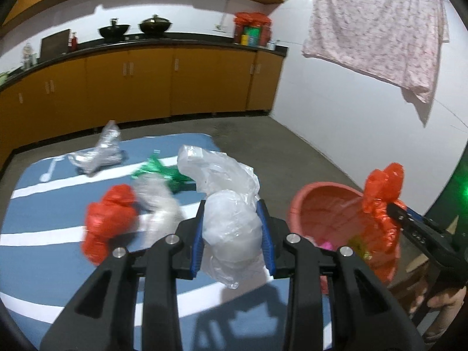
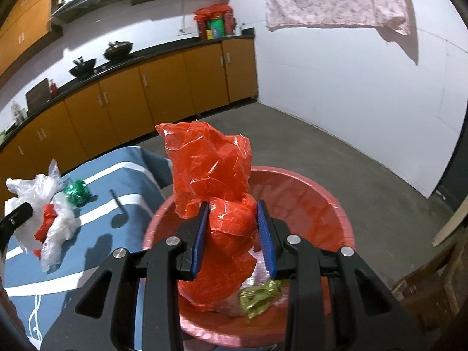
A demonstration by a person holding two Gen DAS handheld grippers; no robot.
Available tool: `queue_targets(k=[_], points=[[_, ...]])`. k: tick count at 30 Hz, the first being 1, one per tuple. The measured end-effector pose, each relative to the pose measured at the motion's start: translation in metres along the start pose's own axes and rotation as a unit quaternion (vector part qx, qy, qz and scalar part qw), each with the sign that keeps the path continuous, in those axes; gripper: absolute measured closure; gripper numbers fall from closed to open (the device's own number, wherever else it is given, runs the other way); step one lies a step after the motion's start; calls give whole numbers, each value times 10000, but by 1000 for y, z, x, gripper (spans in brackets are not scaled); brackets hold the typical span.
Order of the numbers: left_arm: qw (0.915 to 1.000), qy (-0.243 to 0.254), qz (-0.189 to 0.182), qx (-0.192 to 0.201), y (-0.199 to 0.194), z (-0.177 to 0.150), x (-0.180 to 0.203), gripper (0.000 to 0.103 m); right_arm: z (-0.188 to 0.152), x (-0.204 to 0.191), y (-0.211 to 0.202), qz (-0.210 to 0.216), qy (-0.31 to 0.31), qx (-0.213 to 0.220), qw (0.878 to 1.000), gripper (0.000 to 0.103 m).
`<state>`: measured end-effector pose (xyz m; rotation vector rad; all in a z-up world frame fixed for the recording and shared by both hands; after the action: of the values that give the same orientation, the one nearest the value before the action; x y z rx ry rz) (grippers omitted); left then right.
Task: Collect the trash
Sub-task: 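Carry both items over the basket and open both tools to drop them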
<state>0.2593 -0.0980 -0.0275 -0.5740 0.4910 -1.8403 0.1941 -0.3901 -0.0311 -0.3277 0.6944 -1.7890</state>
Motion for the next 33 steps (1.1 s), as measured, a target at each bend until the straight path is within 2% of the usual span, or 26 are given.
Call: queue_targets(k=[7,17,20,22,23,29,33], points=[[9981,166,-566,-148,23,-5,53,70,1,23,3,-78,171,-34,9998,70],[9936,386,-974,-431,56,-13,108,69,11,45,8,72,472,36,9989,69],[9915,438,-1098,-550,65,-17,121,65,11,50,9,169,539,57,9984,61],[9908,486,-1116,-600,71,-19,127,62,12,55,8,147,549,106,9983,48],[9905,503,-1113,-637,75,-21,130,59,12,55,8,138,547,121,9983,46],[9907,363,-1049,-781,85,-29,121,47,11,58,7,62,535,129,9985,43],[9945,249,-783,-643,76,-27,97,38,14,42,2,146,262,215,9993,43]])
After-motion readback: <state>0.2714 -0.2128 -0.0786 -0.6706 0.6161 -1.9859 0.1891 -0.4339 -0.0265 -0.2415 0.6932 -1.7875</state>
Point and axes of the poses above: each gripper's, at about its wrist camera, not at the fingertips, and y roughly the way its jaws point, x to its right, z to its top, the point moved 3 cm from there along y, roughly the way its jaws point
